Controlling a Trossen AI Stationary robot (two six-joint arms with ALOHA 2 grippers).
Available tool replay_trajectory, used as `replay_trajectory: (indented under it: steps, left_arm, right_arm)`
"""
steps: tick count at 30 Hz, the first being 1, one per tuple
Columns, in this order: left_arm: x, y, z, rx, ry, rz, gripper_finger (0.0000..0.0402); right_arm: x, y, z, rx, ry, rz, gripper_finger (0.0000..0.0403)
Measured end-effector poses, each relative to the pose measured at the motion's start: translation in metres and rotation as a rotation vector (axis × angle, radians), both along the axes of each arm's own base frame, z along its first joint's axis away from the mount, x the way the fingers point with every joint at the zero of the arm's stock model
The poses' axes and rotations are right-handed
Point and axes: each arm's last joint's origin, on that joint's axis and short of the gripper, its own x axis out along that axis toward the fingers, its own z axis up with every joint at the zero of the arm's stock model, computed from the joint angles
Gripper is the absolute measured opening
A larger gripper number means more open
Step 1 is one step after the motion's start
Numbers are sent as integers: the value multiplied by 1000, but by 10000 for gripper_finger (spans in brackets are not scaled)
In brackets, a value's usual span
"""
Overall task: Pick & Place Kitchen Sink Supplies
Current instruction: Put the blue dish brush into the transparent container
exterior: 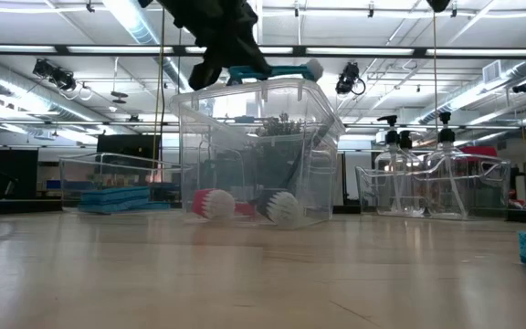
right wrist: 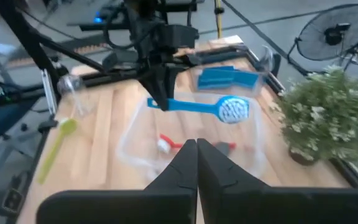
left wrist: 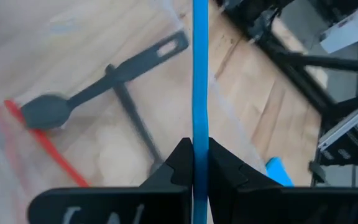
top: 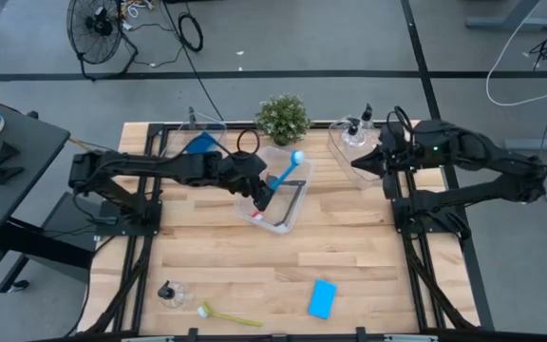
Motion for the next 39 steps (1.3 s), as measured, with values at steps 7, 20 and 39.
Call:
replay_trajectory:
  steps: [7,20,39]
  left_arm:
    - [2,1,-6,-33,30,9,22]
    - [8,3,-20,120,87,-135,22]
    - [12,11,-41,223,210,-213,23]
  right_arm:
    - [-12,-1,9,-52,52,-60,2]
    - [-12,-2,6,-126,105,-73,2]
    - [-12,-4,5,-151,117,-126,2]
